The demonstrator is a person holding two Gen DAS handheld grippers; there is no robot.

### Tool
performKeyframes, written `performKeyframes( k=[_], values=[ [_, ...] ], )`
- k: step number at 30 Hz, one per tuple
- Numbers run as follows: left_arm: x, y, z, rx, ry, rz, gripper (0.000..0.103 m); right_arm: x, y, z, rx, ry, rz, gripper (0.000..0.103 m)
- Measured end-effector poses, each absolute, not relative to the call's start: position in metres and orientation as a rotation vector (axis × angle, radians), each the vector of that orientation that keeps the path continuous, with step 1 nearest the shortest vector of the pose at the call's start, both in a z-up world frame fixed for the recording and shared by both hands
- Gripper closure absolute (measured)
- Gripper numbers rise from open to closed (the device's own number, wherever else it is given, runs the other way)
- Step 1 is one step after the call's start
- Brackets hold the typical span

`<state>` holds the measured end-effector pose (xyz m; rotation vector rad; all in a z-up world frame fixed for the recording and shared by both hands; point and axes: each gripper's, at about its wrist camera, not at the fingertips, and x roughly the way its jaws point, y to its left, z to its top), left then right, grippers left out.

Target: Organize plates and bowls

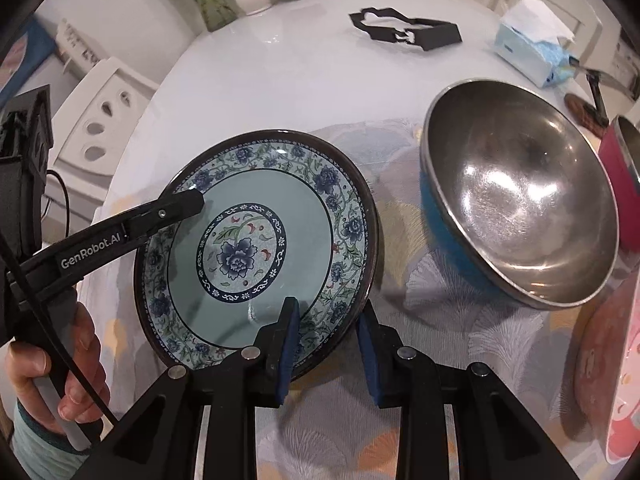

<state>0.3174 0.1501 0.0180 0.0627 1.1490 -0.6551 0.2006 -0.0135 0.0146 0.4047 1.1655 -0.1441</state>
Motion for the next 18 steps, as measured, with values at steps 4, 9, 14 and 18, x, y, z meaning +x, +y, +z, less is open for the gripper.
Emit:
performKeyframes(
  k=[4, 9, 14, 18],
  values=[
    [0.301, 0.163, 0.022, 0.05, 1.142, -0.633, 0.064, 0.192, -0.004, 0.023, 0.344, 1.151, -0.107, 0.074],
    [0.281, 0.185, 0.044, 0.008, 1.095, -0.594, 0.064, 0.179, 0.012, 0.044, 0.259, 1.105, -0.038, 0.074],
    [0.256, 0.207, 0.084, -0.012, 1.017, -0.563, 0.064, 0.16, 0.03, 0.081, 0.192, 1.031, -0.002, 0.073],
    [0.231, 0.229, 0.12, -0.079, 0.962, -0.537, 0.064, 0.139, 0.048, 0.117, 0.158, 0.968, 0.023, 0.073]
  ],
)
